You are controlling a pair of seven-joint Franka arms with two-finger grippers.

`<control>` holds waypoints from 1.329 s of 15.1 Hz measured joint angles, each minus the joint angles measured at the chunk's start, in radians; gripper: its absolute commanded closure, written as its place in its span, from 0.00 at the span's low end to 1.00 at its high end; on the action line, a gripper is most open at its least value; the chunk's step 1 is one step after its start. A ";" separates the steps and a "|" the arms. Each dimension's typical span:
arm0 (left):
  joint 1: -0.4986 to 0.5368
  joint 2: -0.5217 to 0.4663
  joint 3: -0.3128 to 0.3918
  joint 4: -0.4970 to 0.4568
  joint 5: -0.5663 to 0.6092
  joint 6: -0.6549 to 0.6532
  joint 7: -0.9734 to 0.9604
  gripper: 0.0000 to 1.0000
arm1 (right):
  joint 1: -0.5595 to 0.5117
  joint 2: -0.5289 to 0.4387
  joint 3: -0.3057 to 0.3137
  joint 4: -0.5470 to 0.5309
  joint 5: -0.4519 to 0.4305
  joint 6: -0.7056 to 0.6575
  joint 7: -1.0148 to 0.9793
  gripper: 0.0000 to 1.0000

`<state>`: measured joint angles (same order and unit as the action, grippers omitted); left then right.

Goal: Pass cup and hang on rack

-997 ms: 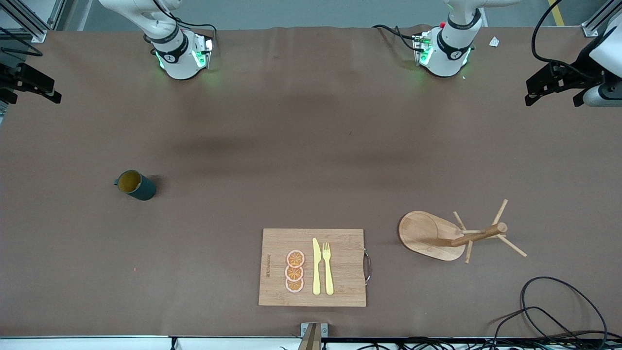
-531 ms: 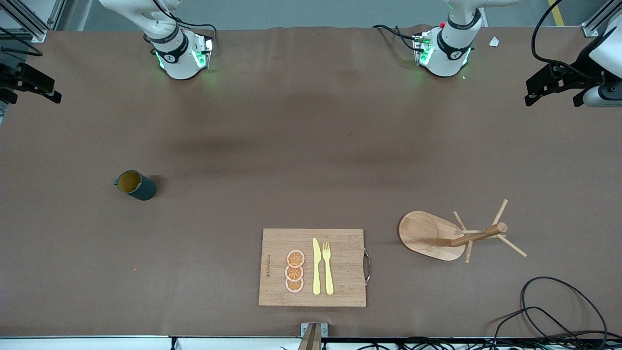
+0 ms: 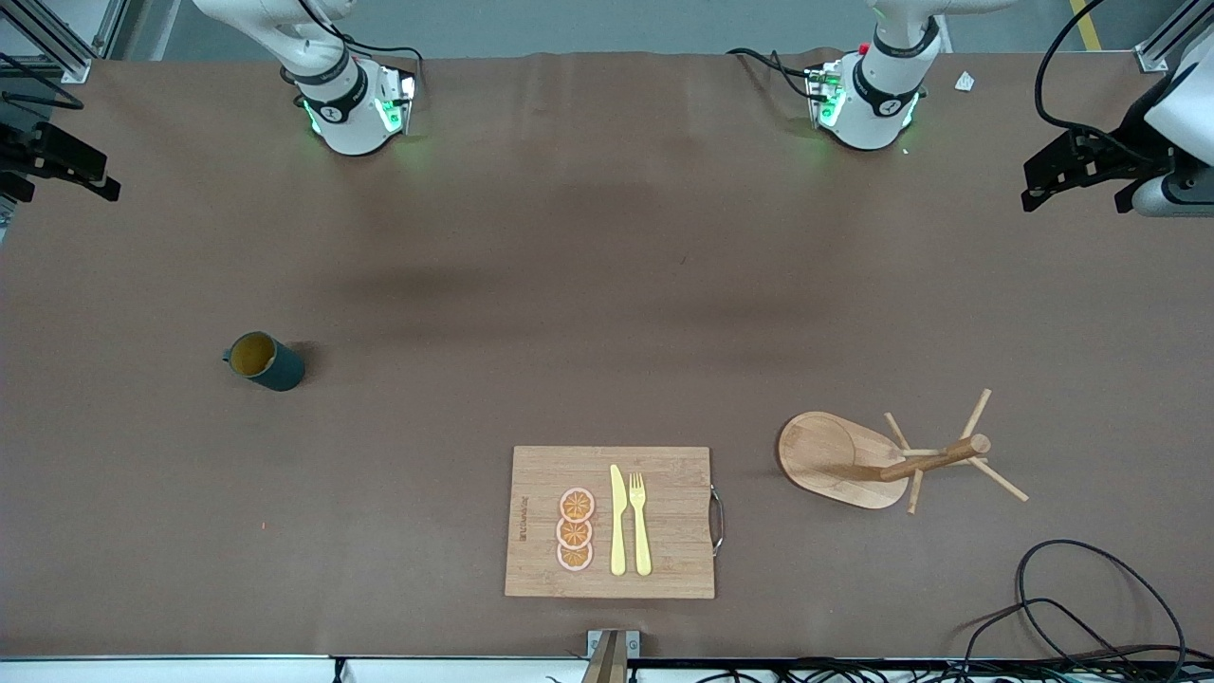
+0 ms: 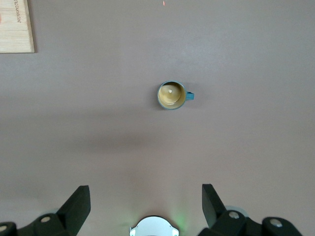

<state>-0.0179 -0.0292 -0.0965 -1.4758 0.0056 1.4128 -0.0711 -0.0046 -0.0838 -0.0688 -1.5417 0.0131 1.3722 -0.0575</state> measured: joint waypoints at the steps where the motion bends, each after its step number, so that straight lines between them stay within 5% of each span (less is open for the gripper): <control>1: 0.000 0.001 0.000 0.000 0.000 0.000 0.000 0.00 | 0.000 0.000 0.000 0.000 0.000 0.000 0.000 0.00; 8: 0.001 0.001 0.001 0.002 0.000 -0.005 0.000 0.00 | -0.022 0.011 -0.009 0.003 -0.001 0.004 0.001 0.00; 13: 0.006 0.001 0.002 0.002 0.000 -0.036 0.000 0.00 | -0.056 0.175 -0.009 -0.008 0.000 0.059 -0.034 0.00; 16: 0.007 0.002 0.002 0.002 0.000 -0.044 -0.001 0.00 | -0.056 0.254 -0.009 -0.054 0.001 0.187 -0.184 0.00; 20: 0.007 0.002 0.002 0.002 0.000 -0.070 -0.001 0.00 | -0.063 0.263 -0.009 -0.250 0.001 0.457 -0.373 0.00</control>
<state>-0.0112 -0.0277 -0.0943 -1.4733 0.0056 1.3428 -0.0718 -0.0679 0.1789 -0.0779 -1.7915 0.0141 1.8293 -0.4301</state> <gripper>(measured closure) 0.000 0.000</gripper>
